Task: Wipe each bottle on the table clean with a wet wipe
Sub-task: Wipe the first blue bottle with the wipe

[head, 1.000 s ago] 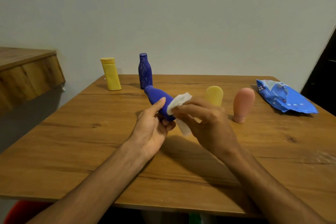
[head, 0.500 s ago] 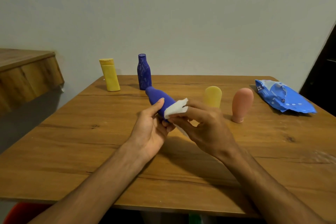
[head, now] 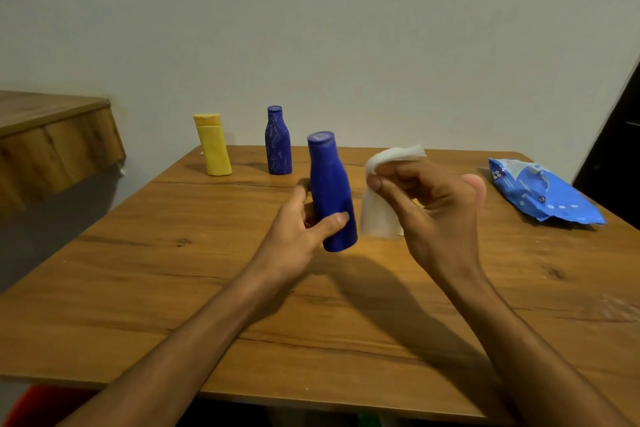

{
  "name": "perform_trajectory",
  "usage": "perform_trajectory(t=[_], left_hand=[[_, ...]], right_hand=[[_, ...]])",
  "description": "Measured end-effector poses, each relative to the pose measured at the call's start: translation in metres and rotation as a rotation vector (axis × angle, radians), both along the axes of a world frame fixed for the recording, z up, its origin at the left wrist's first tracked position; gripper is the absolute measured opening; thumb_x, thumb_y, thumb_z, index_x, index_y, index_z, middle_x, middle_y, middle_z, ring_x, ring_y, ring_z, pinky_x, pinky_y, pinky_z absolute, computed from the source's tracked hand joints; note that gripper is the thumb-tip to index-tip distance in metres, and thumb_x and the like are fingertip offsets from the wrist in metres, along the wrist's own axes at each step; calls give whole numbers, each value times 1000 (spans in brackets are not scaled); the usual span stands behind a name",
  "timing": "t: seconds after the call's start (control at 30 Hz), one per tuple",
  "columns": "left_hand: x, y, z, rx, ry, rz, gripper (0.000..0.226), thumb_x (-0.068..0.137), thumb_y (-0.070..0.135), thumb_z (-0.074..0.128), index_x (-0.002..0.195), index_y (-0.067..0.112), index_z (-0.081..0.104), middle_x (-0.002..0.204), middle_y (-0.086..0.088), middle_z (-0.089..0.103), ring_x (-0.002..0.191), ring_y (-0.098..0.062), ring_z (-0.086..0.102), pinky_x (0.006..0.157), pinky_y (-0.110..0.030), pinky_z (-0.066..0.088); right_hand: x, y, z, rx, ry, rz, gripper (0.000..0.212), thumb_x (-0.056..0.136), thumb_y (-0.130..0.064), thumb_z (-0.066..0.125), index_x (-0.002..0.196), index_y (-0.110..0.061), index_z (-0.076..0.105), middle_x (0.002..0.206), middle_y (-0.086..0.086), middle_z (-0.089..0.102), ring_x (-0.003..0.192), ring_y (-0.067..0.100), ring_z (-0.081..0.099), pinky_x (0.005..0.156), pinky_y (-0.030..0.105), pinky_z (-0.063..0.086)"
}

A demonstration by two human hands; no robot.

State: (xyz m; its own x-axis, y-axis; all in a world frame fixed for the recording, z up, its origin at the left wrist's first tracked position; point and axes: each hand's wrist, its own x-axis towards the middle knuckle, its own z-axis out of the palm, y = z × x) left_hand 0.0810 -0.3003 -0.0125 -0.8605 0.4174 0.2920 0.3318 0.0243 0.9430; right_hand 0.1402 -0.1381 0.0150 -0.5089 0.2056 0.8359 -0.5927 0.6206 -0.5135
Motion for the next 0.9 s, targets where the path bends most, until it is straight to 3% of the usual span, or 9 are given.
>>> perform_trajectory(t=[0.23,0.43,0.57,0.73,0.9], left_hand=[[2,-2,-1,-242,201,72,42,90,19,66,122,37,47,113,12,64,103,-1,61,90,-23,51],[-2,-4,-4,-288,237,103,45,90,18,67,128,32,49,119,10,62,108,-8,59,95,-40,52],[-3,-5,-6,-323,284,109,47,89,23,68,127,38,46,116,8,64,107,-15,60,93,-50,52],[-4,-5,-8,-417,411,134,44,90,26,66,128,35,47,115,10,62,104,-6,58,94,-42,52],[-3,-6,-7,-470,518,196,44,90,25,67,128,34,47,107,11,59,92,0,53,88,-34,52]], right_hand=[[10,-2,14,-95,-33,56,24,83,-18,71,106,-15,68,96,-6,70,87,10,67,75,24,56],[15,-6,20,-27,-95,118,20,85,-20,67,105,-19,68,99,-5,69,92,14,66,76,31,57],[17,-10,22,0,-146,141,19,85,-18,67,104,-24,67,99,-9,69,91,10,65,76,24,56],[16,-10,19,138,-245,68,16,84,-26,68,100,-29,68,96,-9,66,84,2,58,68,14,48],[17,-14,17,165,-196,-64,19,84,-26,69,102,-22,71,92,-12,63,81,-2,56,68,8,44]])
